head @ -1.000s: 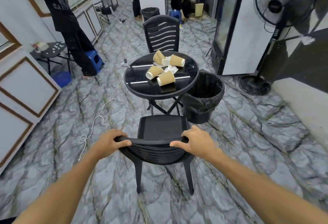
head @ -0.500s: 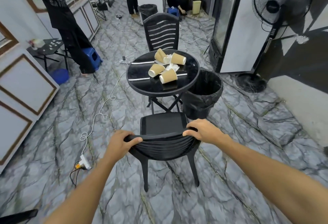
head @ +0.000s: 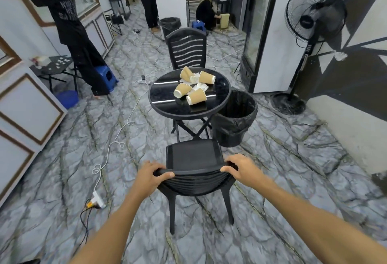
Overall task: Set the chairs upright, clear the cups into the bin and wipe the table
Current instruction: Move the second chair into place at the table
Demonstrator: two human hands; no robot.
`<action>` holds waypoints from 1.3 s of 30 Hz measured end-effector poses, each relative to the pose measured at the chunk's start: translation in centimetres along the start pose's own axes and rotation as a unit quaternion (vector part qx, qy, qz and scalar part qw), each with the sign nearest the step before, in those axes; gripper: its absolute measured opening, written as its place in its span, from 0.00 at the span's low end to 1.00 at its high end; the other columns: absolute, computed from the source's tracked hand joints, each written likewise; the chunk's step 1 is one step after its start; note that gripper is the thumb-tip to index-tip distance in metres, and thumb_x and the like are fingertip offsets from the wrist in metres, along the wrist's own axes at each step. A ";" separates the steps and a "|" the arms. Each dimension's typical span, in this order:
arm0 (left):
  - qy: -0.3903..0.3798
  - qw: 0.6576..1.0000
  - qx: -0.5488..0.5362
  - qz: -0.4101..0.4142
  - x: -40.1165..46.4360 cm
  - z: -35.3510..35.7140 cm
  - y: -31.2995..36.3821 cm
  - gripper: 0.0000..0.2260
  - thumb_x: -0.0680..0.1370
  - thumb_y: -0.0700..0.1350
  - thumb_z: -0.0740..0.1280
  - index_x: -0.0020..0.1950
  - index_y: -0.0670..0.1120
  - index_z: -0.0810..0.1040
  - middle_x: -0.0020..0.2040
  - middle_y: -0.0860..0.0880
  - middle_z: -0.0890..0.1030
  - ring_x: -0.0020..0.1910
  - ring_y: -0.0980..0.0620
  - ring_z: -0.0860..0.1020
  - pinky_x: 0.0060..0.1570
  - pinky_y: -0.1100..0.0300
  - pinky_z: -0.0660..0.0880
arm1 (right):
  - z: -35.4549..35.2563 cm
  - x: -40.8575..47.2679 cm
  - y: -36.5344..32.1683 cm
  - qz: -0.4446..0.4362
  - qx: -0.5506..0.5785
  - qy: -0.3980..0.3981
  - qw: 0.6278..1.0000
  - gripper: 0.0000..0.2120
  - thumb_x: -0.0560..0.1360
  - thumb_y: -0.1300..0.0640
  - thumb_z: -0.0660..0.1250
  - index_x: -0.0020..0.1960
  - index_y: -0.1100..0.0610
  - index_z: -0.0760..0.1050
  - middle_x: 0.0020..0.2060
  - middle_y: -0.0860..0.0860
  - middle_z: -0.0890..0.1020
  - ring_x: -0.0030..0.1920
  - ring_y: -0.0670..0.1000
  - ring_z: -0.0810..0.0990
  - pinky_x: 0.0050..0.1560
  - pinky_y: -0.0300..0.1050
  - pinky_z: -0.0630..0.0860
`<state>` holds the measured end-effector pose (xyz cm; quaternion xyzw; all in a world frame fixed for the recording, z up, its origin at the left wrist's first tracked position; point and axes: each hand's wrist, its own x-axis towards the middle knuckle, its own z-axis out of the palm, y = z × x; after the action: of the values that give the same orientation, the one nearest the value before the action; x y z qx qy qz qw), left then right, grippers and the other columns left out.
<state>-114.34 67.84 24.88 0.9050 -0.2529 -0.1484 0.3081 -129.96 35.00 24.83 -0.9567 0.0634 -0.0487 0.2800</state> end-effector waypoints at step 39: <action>-0.036 0.994 0.078 0.062 5.7 8.1 26.4 0.32 0.76 0.70 0.62 0.75 0.54 0.68 0.74 0.53 0.71 0.74 0.50 0.68 0.72 0.51 0.66 | -14.8 0.4 10.0 -0.028 -0.020 -0.006 0.999 0.33 0.78 0.33 0.58 0.75 0.54 0.65 0.73 0.50 0.70 0.72 0.51 0.66 0.70 0.49 0.68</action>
<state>-122.71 42.84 34.72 0.9029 -0.3303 -0.1417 0.2357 -132.41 18.80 31.81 -0.9638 0.0363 -0.0499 0.2593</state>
